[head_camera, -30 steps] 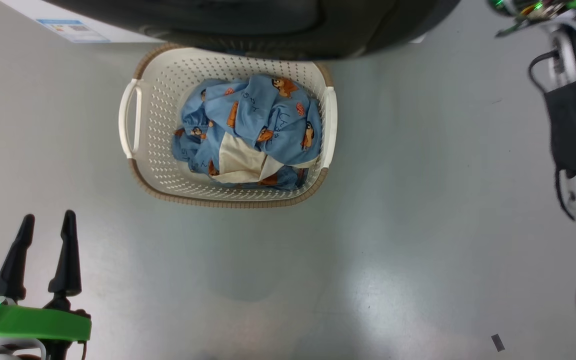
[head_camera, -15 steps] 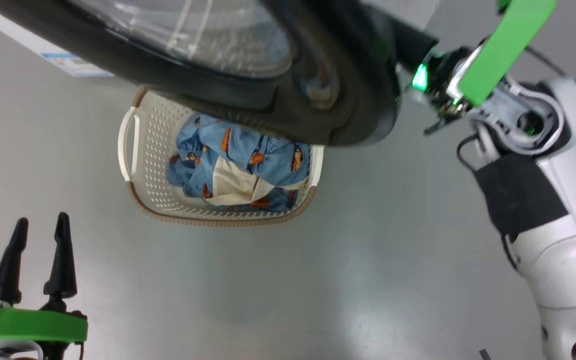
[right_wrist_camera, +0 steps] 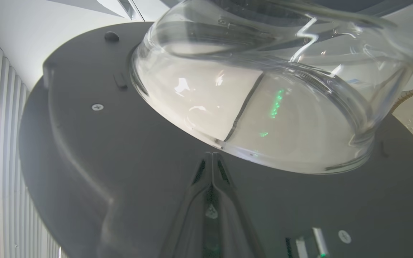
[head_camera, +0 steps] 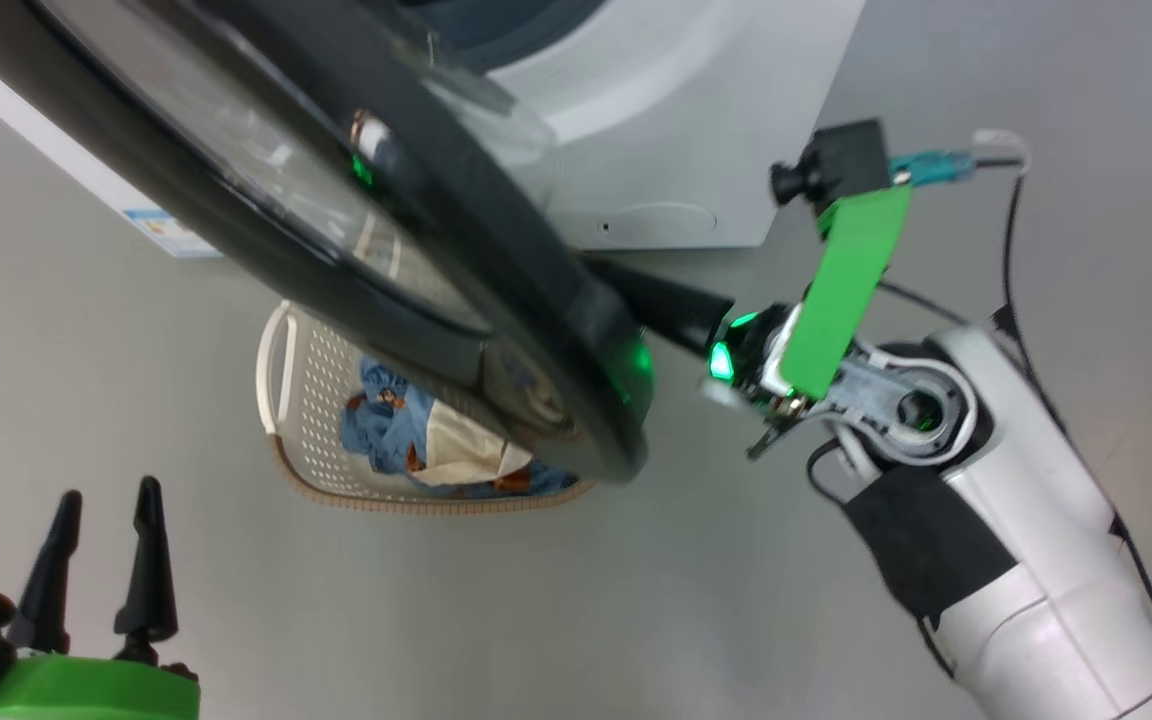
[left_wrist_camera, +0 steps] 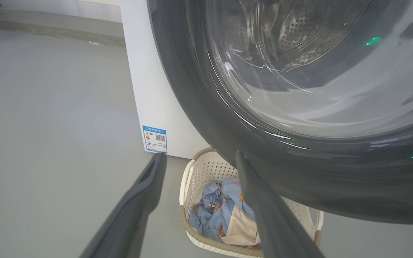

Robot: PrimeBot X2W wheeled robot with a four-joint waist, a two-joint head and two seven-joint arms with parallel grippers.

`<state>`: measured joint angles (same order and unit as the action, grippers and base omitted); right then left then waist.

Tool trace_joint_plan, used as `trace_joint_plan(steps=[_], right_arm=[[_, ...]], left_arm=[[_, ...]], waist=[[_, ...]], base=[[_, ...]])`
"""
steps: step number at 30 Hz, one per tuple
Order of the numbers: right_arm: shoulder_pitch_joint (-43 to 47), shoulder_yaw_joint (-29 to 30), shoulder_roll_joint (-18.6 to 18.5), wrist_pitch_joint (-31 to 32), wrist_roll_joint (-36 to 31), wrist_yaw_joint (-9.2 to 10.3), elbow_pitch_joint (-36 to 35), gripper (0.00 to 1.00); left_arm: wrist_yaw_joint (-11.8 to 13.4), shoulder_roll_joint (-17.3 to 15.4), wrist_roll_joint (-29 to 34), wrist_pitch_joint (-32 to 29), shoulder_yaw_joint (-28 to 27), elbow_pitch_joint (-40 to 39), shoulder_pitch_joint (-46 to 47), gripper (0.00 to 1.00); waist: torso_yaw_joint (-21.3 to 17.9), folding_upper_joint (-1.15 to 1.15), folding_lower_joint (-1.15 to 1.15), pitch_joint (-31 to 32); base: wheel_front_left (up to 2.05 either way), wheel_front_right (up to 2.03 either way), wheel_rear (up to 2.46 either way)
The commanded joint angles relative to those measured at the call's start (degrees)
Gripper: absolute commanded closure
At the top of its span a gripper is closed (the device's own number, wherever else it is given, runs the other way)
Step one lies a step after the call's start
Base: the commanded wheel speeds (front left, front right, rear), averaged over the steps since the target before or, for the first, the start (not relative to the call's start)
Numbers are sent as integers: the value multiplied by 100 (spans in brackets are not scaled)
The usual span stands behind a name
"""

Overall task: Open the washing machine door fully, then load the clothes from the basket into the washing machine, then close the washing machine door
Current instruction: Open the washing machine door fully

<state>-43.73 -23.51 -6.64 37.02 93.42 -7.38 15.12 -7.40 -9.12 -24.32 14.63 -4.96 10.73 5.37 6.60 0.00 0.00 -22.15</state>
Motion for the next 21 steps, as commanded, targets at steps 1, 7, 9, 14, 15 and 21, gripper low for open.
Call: trace_joint_plan(steps=[1,7,9,14,15,21], right_arm=[[193,-172,242,49,56,-11,-215,100],[508,-531,346,23,141,-11,-246,100],[580,-660,361,-6,182,-11,-233,100],[746,-1117,374,-306,374,-11,-232,100],[762,-1202,374,-379,397,-11,-226,100],[769,-1616,375,-718,494,-11,-142,100]], left_arm=[[-9,-99,97,37,-234,-76,-74,0],[-9,18,186,37,-207,4,-172,0],[-9,52,201,37,-205,8,-184,0],[-9,157,251,37,-185,34,-239,0],[-9,170,259,37,-171,36,-244,0],[-9,225,287,37,-92,23,-249,0]], waist=[[-4,0,0,310],[36,0,0,638],[58,0,0,729],[160,0,0,1016],[185,0,0,1057],[302,0,0,1219]], base=[[0,0,0],[0,0,0],[0,0,0],[0,0,0],[0,0,0],[0,0,0]])
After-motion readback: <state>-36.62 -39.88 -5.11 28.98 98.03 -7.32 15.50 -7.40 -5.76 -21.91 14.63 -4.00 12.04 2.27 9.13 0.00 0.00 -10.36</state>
